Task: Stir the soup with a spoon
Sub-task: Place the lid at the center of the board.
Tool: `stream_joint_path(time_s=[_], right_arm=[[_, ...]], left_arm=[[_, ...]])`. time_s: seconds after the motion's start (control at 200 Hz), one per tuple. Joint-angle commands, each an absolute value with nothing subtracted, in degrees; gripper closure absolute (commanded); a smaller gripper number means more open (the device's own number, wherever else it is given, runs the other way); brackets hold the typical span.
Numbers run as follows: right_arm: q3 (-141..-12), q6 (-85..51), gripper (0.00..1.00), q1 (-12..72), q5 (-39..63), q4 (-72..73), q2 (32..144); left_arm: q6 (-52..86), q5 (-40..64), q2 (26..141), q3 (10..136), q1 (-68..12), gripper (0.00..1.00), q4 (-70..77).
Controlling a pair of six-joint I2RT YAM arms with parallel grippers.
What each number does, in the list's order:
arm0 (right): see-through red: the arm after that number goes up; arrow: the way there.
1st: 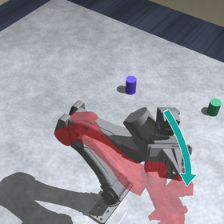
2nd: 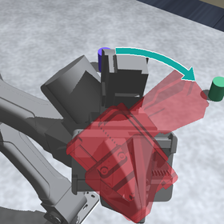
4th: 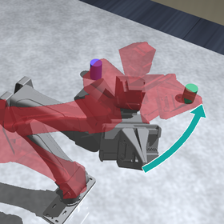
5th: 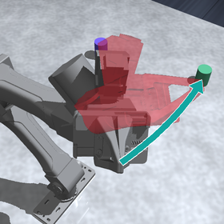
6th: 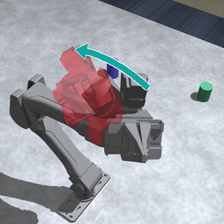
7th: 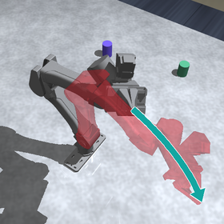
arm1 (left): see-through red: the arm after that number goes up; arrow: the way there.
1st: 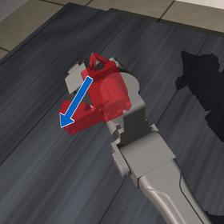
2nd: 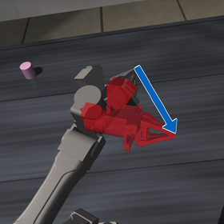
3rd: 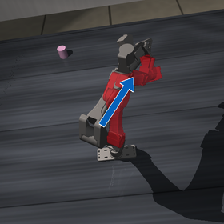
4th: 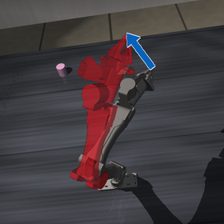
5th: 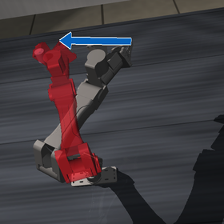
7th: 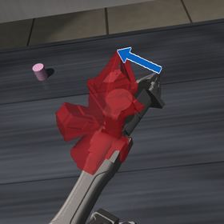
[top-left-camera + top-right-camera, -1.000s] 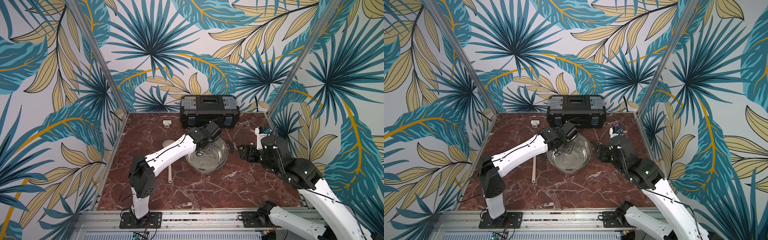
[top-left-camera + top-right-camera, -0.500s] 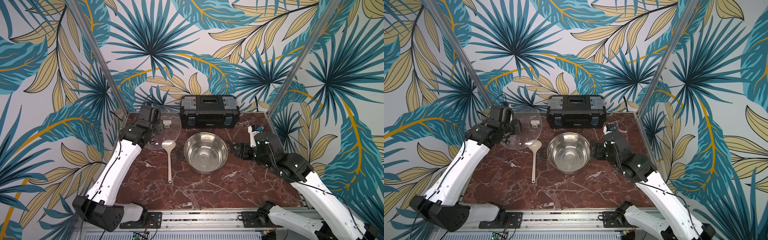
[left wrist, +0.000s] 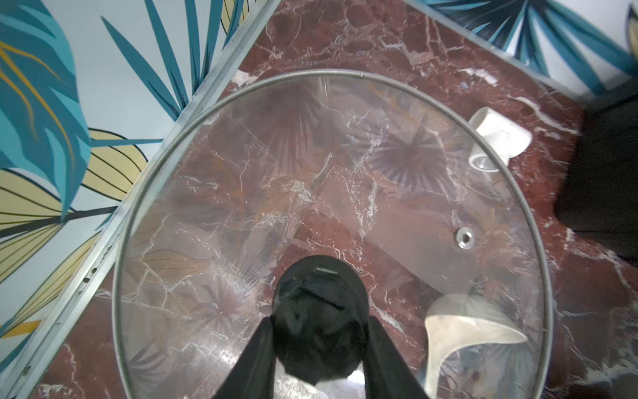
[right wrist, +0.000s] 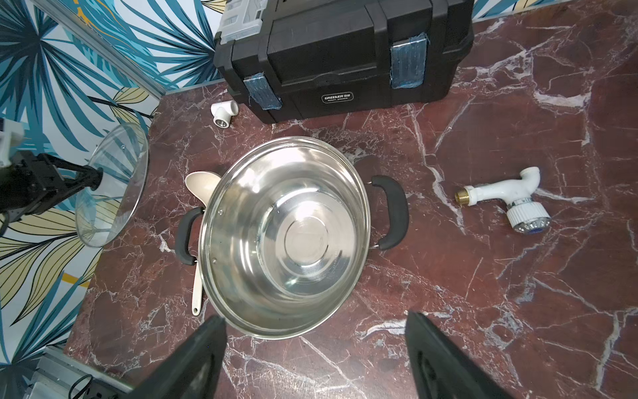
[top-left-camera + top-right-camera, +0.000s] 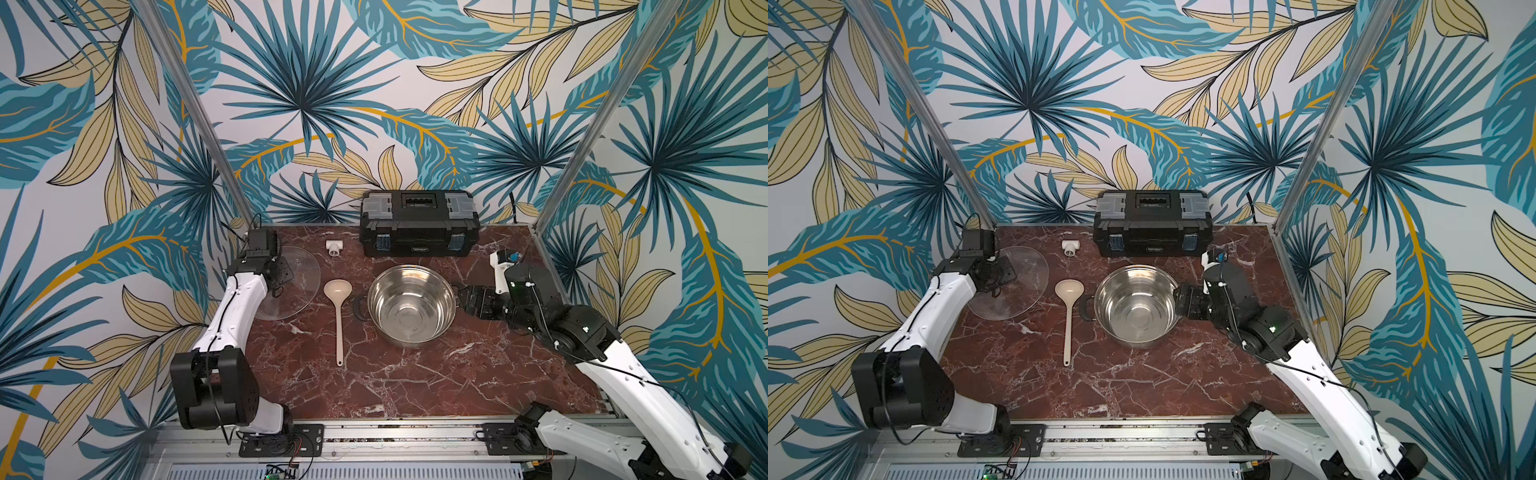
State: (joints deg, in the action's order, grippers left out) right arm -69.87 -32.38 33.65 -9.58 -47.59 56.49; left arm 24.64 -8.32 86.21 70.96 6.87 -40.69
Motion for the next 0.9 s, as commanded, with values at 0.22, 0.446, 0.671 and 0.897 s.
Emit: stream_joint_path(time_s=[0.22, 0.446, 0.671, 0.897], right_arm=[[-68.45, -33.22, 0.13, 33.97, -11.43, -49.31, 53.80], [-68.55, -33.67, 0.13, 33.97, -11.05, -48.93, 54.79], [-68.63, -33.62, 0.13, 34.01, -11.38, -49.28, 54.45], [-68.32, -33.58, 0.10, 33.95, -11.98, -49.93, 53.01]], left_arm=[[24.60, -7.15, 93.70, 65.37, 8.97, 0.84, -30.21], [24.88, -7.82, 95.39, 62.65, 8.97, 0.63, -28.12], [24.40, -7.57, 97.37, 61.53, 8.97, 0.36, -28.04], [26.72, -6.98, 91.43, 61.23, 8.88, 0.11, -29.93]])
